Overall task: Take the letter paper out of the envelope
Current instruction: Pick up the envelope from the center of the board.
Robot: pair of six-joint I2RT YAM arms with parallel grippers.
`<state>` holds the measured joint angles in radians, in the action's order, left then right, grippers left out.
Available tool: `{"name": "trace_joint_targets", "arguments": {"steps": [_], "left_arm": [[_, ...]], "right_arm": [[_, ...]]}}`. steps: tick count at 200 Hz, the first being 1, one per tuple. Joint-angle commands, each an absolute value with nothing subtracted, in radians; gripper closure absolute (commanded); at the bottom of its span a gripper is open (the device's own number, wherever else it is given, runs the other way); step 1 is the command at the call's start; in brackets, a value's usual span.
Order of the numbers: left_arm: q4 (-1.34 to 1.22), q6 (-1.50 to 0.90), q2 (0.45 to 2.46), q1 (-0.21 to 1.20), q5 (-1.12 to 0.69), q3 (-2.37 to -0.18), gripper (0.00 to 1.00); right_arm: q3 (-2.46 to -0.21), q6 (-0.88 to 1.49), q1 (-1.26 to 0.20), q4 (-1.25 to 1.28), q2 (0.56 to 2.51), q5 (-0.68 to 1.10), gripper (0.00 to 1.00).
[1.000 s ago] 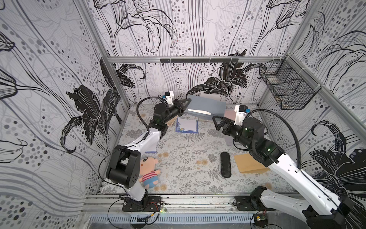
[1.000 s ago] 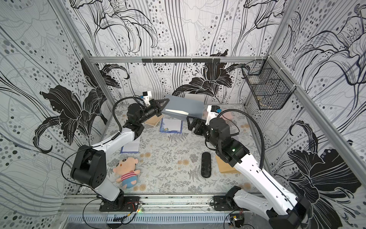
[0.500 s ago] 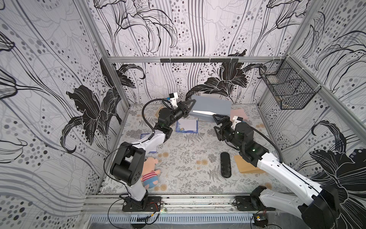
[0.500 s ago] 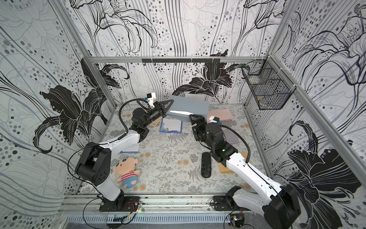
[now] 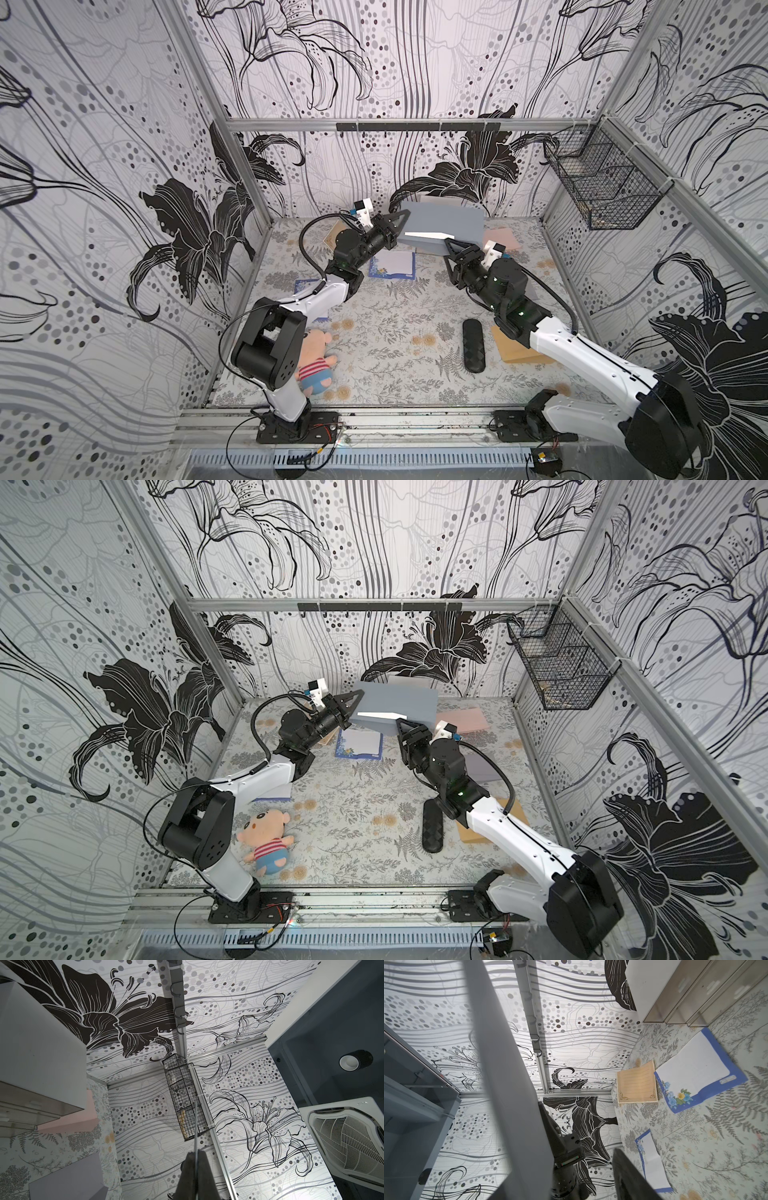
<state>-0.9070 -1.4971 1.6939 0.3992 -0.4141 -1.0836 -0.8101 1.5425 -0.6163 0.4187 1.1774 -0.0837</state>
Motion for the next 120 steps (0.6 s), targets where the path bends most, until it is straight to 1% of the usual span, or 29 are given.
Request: {"name": "trace_joint_targets", "arguments": {"steps": [1, 4, 15, 27, 37, 56, 62, 67, 88, 101, 120], "left_arm": [[-0.979, -1.514, 1.698, 0.408, -0.382, -1.06, 1.0], [-0.979, -1.515, 1.697, 0.408, -0.381, -1.059, 1.0], [-0.984, -1.52, 1.699, 0.41, -0.379, -1.058, 1.0], [-0.988, -1.526, 1.702, 0.409, -0.382, -1.055, 1.0], [-0.986, -1.526, 1.703, 0.408, -0.387, -1.056, 0.99], [-0.936, -1.523, 1.704, 0.397, -0.422, -1.063, 0.68], [-0.905, -1.522, 1.706, 0.388, -0.443, -1.068, 0.59], [-0.874, -1.513, 1.707, 0.38, -0.462, -1.073, 0.54], [-0.677, -1.383, 1.7, 0.326, -0.565, -1.11, 0.41], [-0.533, -1.272, 1.698, 0.288, -0.631, -1.146, 0.39], [-0.447, -1.186, 1.722, 0.237, -0.729, -1.188, 0.35]], "right_arm": [[-0.857, 1.534, -0.61, 0.472, 1.195, -0.096, 0.53], [-0.858, 1.533, -0.61, 0.471, 1.196, -0.095, 0.54], [-0.869, 1.525, -0.609, 0.453, 1.2, -0.083, 0.67], [-0.879, 1.503, -0.606, 0.422, 1.193, -0.08, 0.84], [-0.897, 1.477, -0.6, 0.365, 1.182, -0.075, 1.0], [-0.967, 1.392, -0.554, 0.2, 1.167, -0.01, 1.0], [-0.997, 1.353, -0.531, 0.143, 1.163, 0.022, 1.0], [-1.023, 1.311, -0.509, 0.097, 1.163, 0.058, 1.0], [-1.195, 1.053, -0.409, -0.173, 1.187, 0.234, 1.0], [-1.303, 0.882, -0.356, -0.326, 1.241, 0.374, 1.0], [-1.428, 0.672, -0.308, -0.486, 1.346, 0.633, 1.0]]}}
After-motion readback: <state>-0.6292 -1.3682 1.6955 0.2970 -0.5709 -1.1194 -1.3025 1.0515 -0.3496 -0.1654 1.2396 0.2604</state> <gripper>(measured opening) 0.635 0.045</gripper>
